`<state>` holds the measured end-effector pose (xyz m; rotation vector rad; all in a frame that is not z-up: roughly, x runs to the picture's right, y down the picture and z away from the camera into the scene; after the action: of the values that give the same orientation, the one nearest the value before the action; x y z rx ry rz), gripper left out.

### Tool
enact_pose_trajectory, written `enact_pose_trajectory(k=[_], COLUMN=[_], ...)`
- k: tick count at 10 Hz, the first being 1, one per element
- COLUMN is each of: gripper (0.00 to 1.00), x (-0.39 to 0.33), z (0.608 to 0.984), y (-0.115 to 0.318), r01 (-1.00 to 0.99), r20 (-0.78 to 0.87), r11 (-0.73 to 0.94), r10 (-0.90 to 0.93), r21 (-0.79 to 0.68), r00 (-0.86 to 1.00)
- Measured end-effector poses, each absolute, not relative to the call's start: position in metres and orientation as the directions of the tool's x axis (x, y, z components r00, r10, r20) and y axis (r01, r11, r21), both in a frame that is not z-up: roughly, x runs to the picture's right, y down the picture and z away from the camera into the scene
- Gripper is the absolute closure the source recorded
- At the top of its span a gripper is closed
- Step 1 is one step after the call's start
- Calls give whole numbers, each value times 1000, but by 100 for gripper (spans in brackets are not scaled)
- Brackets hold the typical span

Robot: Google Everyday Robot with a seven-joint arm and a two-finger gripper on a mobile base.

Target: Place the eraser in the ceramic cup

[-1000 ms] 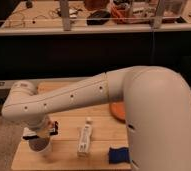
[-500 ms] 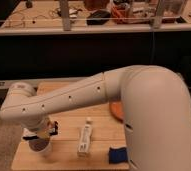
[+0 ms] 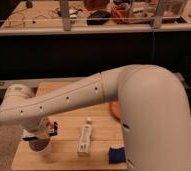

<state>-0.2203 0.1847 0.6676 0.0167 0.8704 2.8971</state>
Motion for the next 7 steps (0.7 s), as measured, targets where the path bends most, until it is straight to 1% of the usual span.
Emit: enact_pose_trajectory(k=[4, 7], gripper=[100, 100], x=[-229, -235], z=[661, 653], y=[182, 171], r01=[-189, -272], r20=[-153, -225], r11=[-802, -772], r10=[123, 171], r21=[567, 575], r00=[-981, -959])
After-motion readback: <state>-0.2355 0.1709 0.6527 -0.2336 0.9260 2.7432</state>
